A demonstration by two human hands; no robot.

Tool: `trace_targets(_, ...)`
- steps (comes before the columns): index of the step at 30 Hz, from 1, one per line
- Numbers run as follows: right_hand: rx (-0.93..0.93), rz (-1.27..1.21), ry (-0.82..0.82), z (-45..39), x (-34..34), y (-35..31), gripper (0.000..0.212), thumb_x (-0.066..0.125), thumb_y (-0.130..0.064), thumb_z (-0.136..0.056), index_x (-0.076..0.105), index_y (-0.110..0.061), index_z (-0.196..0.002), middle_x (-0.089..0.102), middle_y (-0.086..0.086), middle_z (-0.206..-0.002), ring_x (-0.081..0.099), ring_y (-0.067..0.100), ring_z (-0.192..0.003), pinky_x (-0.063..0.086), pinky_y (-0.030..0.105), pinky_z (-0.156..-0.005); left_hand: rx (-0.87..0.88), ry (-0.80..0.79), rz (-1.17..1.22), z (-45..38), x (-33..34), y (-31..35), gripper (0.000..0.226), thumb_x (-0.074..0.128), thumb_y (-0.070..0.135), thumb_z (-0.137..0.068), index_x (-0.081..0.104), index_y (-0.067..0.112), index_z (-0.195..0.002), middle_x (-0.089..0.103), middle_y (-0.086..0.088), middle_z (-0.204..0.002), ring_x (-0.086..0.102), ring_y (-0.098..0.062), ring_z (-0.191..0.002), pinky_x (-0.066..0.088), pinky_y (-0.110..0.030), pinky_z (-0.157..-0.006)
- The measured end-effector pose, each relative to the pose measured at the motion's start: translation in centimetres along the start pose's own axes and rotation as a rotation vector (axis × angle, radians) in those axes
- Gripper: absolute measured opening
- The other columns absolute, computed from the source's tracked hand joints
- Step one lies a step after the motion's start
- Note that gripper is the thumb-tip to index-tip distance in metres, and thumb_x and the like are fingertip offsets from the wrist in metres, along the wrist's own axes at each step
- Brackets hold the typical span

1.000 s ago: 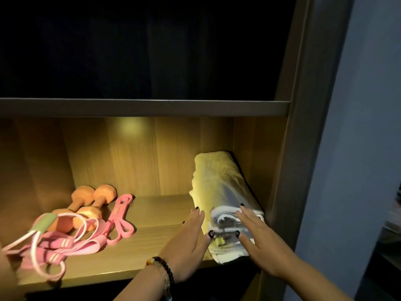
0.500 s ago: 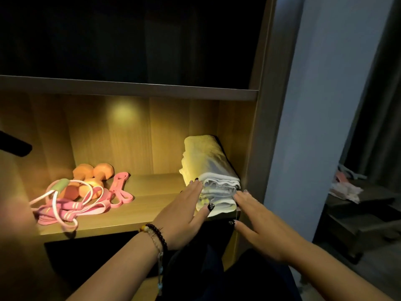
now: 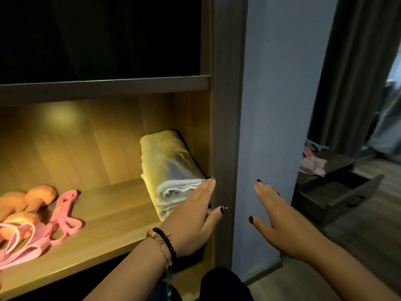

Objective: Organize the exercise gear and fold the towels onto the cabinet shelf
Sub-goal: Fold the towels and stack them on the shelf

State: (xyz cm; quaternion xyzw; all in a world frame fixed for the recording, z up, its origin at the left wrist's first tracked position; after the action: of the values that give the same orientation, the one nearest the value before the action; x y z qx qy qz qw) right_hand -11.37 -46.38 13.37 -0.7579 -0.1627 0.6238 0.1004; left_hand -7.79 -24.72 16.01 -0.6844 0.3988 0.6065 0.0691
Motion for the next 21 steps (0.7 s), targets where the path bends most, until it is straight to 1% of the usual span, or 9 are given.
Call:
trace_targets(2, 0.062, -0.067, 0.004, -1.2, 0.1, 2.2, 0.075, 0.043, -0.039, -0.1, -0.009, -0.023, -0.151, -0.015, -0.019, -0.149, -0.01, -0.007, -0.135, -0.005, 0.014, -0.11, -0.007, -0.026, 0.077, -2.7, 0.7, -0.3, 0.073, 0.018, 0.063, -0.088, 0.002, 0.032, -0.153, 0.007, 0.016, -0.16, 0.004, 0.008, -0.141, 0.003, -0.011, -0.11)
trace_targets(5, 0.152, -0.164, 0.031, -3.0, 1.0, 5.4, 0.071, 0.045, -0.03, -0.1, -0.003, -0.022, -0.152, -0.01, -0.019, -0.148, -0.005, -0.006, -0.138, -0.002, 0.014, -0.112, 0.085, -0.081, 0.038, -7.3, 2.8, -0.6, 0.079, 0.011, 0.07, -0.085, -0.001, 0.033, -0.153, 0.002, 0.019, -0.159, -0.004, 0.012, -0.138, -0.004, -0.006, -0.107)
trace_targets(7, 0.219, -0.187, 0.022, -4.2, 1.3, 7.6, 0.071, 0.046, -0.028, -0.099, -0.001, -0.022, -0.152, -0.009, -0.019, -0.15, -0.004, -0.004, -0.141, 0.001, 0.015, -0.114, 0.182, -0.154, -0.018, -10.6, 4.4, -0.3, 0.075, 0.015, 0.065, -0.091, -0.002, 0.028, -0.154, -0.001, 0.014, -0.161, -0.007, 0.008, -0.142, -0.003, -0.01, -0.112)
trace_targets(9, 0.28, -0.211, 0.003, -5.5, 0.9, 9.7, 0.07, 0.047, -0.025, -0.099, 0.001, -0.022, -0.153, -0.006, -0.016, -0.155, -0.005, -0.003, -0.142, 0.004, 0.018, -0.116, 0.255, -0.209, -0.035, -14.0, 5.6, 0.2, 0.071, 0.024, 0.056, -0.097, -0.003, 0.024, -0.154, -0.003, 0.011, -0.161, -0.009, 0.006, -0.142, -0.004, -0.012, -0.112)
trace_targets(13, 0.396, -0.185, -0.019, -7.8, -2.3, 12.6, 0.07, 0.048, -0.017, -0.098, 0.007, -0.024, -0.154, 0.002, -0.011, -0.16, -0.005, -0.001, -0.143, 0.002, 0.017, -0.114, 0.331, -0.287, -0.013, -19.6, 6.3, 1.6, 0.068, 0.026, 0.051, -0.1, -0.004, 0.021, -0.154, -0.006, 0.01, -0.161, -0.014, 0.008, -0.137, -0.012, -0.01, -0.107)
trace_targets(15, 0.504, -0.188, -0.034, -8.6, -4.4, 13.2, 0.072, 0.045, -0.008, -0.096, 0.006, -0.028, -0.154, 0.001, -0.012, -0.16, -0.006, -0.006, -0.137, -0.002, 0.016, -0.11, 0.349, -0.353, 0.019, -21.6, 5.9, 2.5, 0.068, 0.027, 0.049, -0.101, -0.006, 0.021, -0.153, -0.008, 0.009, -0.161, -0.016, 0.007, -0.138, -0.014, -0.01, -0.107)
trace_targets(17, 0.602, -0.221, -0.077, -9.3, -6.5, 13.1, 0.077, 0.042, 0.001, -0.092, 0.005, -0.027, -0.153, -0.001, -0.011, -0.16, -0.006, -0.007, -0.135, -0.002, 0.017, -0.111, 0.36, -0.418, 0.033, -23.3, 5.0, 3.6, 0.068, 0.025, 0.05, -0.101, -0.009, 0.023, -0.153, -0.01, 0.01, -0.161, -0.018, 0.007, -0.137, -0.016, -0.01, -0.105)
trace_targets(19, 0.66, -0.234, -0.091, -9.9, -9.1, 12.6, 0.08, 0.044, 0.006, -0.089, 0.005, -0.023, -0.153, -0.001, -0.006, -0.161, -0.004, 0.001, -0.142, 0.002, 0.023, -0.116, 0.345, -0.495, 0.05, -25.0, 3.7, 5.1, 0.069, 0.021, 0.054, -0.1, -0.014, 0.026, -0.151, -0.015, 0.014, -0.159, -0.023, 0.008, -0.134, -0.017, -0.01, -0.101)
trace_targets(21, 0.721, -0.209, -0.065, -10.1, -11.8, 11.8, 0.081, 0.048, 0.002, -0.089, 0.008, -0.024, -0.153, 0.002, -0.005, -0.161, 0.002, 0.008, -0.146, 0.011, 0.028, -0.118, 0.314, -0.548, 0.096, -26.5, 2.2, 6.8, 0.068, 0.022, 0.055, -0.099, -0.015, 0.028, -0.15, -0.015, 0.018, -0.156, -0.023, 0.008, -0.132, -0.016, -0.013, -0.102)
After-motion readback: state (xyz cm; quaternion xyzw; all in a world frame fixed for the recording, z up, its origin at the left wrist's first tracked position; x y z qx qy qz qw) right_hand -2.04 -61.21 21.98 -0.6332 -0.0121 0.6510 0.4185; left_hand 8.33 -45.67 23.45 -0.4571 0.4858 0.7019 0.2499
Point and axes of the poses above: each hand's wrist, its own z-axis away from the middle knuckle, its own x-axis out of the palm, y = z × x, the point moved 2 cm from there along -z, towards the middle knuckle
